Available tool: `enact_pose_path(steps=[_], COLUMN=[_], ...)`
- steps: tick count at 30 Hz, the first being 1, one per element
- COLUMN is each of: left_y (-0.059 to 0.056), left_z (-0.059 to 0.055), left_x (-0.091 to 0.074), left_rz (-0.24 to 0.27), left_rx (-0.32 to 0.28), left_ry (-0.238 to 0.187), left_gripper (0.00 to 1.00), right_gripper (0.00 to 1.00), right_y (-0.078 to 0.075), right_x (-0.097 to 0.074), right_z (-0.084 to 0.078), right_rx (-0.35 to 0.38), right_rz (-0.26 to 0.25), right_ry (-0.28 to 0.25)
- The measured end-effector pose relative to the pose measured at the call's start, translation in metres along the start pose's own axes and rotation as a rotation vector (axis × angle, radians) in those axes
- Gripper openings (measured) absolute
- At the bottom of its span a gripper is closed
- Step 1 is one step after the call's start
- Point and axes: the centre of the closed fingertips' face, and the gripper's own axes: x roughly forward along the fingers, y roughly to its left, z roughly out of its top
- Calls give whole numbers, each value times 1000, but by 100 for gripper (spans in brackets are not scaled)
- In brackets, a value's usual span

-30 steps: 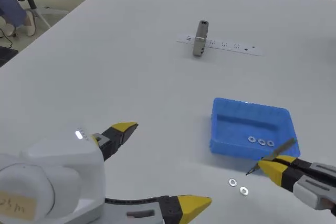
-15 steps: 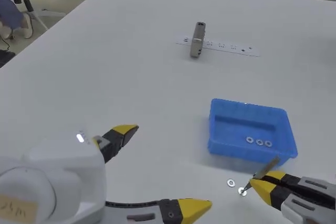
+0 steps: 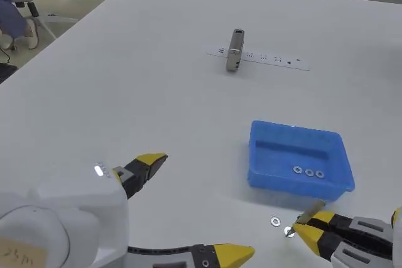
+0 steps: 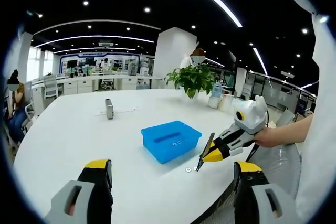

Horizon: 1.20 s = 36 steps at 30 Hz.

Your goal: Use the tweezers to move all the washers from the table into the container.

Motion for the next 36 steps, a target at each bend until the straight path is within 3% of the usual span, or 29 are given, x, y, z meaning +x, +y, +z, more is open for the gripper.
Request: enact_pose_path(steps=[2,5,11,23,30,36], left_y=[0,-1,2,3,5,6], left_z=[0,1,1,1,0,1], left_x=[0,0,-1,2,1,1], left_rz=[-1,-4,2,0,4,6], left_rx=[3,3,-1,-2,-2,-1], left_ry=[2,-2,-7,-6,-2,-4], left_gripper=[99,99,99,99,99,99], right_gripper=[3,3,3,3,3,3], right_y=[2,5,0,-12,-28,-48], right_x=[1,1,-1,-16,-21,-21], right_z=[0,0,1,37,62,73], right_rx=[-59,-91,-52,0,43,56], right_rz=[6,7,-4,-24,-34,-59], right_ry=[14,22,9,-89,-161,-178])
